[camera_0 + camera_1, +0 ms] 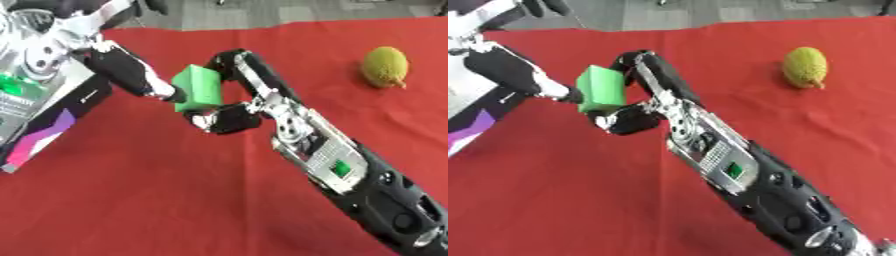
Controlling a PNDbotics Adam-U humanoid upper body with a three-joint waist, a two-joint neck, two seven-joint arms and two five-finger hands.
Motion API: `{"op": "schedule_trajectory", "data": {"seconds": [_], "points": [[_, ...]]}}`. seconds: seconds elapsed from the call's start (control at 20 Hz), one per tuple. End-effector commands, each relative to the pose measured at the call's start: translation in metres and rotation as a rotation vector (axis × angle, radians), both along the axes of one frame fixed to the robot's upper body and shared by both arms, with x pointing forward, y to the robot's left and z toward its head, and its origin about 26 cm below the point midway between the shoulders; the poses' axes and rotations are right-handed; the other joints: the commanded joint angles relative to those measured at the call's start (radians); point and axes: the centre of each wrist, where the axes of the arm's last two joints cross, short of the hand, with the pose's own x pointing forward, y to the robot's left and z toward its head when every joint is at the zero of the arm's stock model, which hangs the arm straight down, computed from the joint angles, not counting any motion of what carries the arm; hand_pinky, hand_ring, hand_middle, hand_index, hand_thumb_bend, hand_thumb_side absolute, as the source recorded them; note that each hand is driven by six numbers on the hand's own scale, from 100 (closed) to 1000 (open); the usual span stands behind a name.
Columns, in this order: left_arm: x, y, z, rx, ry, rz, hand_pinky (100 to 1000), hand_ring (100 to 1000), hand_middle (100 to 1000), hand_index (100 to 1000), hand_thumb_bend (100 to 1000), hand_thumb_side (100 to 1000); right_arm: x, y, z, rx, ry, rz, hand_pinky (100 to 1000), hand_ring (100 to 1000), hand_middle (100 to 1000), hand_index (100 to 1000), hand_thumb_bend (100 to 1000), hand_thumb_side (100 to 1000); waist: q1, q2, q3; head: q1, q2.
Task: Pick up the objects with one hand, pass them to the other hand, and then place them into the box on the other side of the table.
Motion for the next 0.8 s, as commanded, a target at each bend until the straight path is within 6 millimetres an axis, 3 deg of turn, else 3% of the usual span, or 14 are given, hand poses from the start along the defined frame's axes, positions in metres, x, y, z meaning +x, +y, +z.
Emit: {"op": "schedule_trajectory", "data": {"seconds": [0.05, 0.4, 0.8], "points": [[-0.003, -0.003, 0.008, -0.020, -0.005, -0.008, 753, 732, 737, 785, 834, 341, 0.000, 0.003, 0.007, 0.004, -0.016, -0.003, 786, 663, 584, 605, 421, 100, 0.011, -0.038, 0.001, 0.002, 0.001], [-0.001, -0.009, 0.003, -0.016, 0.087, -0.028, 754, 738, 744, 783, 827, 338, 0.002, 0.008, 0.007, 0.009, -0.014, -0.024, 784, 660, 586, 602, 360, 102, 0.011, -0.041, 0.000, 0.004, 0.001], [0.003, -0.017, 0.000, 0.015, 0.151, -0.047, 754, 742, 745, 759, 781, 316, 0.007, 0.014, 0.004, 0.005, -0.007, -0.047, 778, 658, 586, 601, 362, 114, 0.011, -0.042, 0.001, 0.003, 0.001]]}}
